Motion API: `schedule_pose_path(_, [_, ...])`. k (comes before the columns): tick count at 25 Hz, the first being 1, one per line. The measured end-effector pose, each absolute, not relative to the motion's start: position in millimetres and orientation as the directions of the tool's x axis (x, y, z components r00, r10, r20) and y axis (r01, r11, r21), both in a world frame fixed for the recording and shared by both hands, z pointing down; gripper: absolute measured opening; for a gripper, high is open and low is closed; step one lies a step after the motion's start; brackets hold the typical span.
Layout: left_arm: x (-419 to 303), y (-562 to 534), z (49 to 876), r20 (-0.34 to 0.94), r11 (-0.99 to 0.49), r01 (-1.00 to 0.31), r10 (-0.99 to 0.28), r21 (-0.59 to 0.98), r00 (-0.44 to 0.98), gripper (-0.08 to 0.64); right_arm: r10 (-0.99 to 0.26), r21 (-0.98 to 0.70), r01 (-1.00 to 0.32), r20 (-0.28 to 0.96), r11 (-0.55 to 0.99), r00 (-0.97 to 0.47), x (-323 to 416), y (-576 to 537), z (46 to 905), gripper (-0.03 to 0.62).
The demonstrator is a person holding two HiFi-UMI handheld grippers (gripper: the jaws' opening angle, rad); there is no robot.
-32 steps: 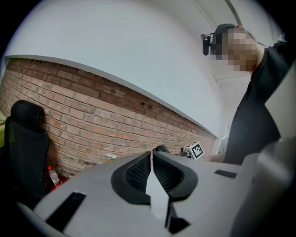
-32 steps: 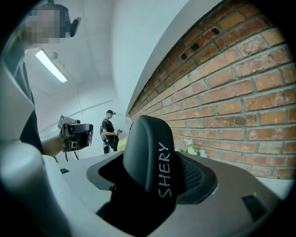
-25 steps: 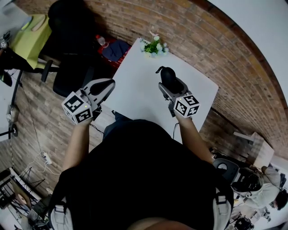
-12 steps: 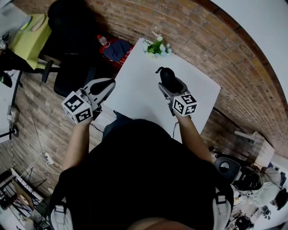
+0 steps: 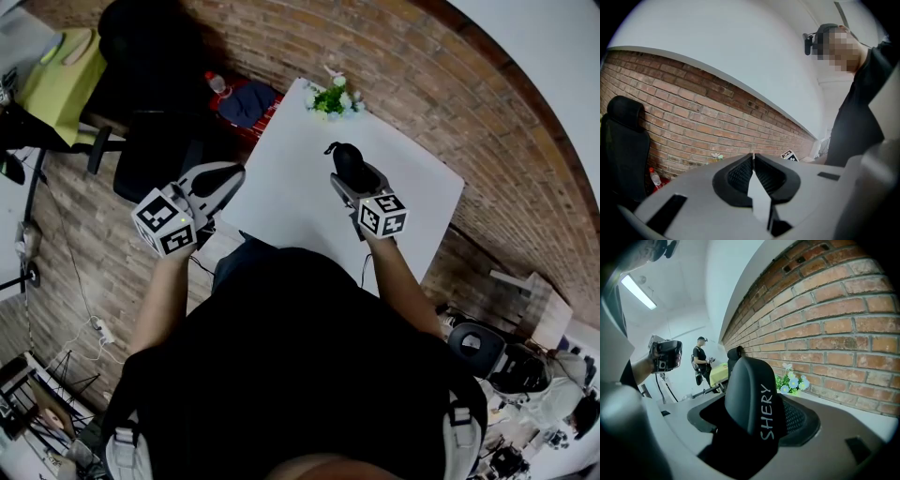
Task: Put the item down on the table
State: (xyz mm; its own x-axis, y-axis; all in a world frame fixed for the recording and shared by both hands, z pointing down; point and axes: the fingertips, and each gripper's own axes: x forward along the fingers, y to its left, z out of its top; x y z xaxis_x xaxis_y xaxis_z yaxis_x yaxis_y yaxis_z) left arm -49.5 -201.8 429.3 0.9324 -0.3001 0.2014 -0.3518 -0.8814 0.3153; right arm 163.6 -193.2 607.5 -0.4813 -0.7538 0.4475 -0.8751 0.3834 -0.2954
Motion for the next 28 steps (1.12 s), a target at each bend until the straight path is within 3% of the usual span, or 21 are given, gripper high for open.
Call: schedule_pose_path(28, [-96.5, -255.5, 441.1, 0.221, -0.873, -0.359, -0.298, 0.330, 0.929, 0.024, -0.649, -0.326, -0.908, 0.636, 0.265, -0.417, 147.3, -221.6, 724.9, 0.348])
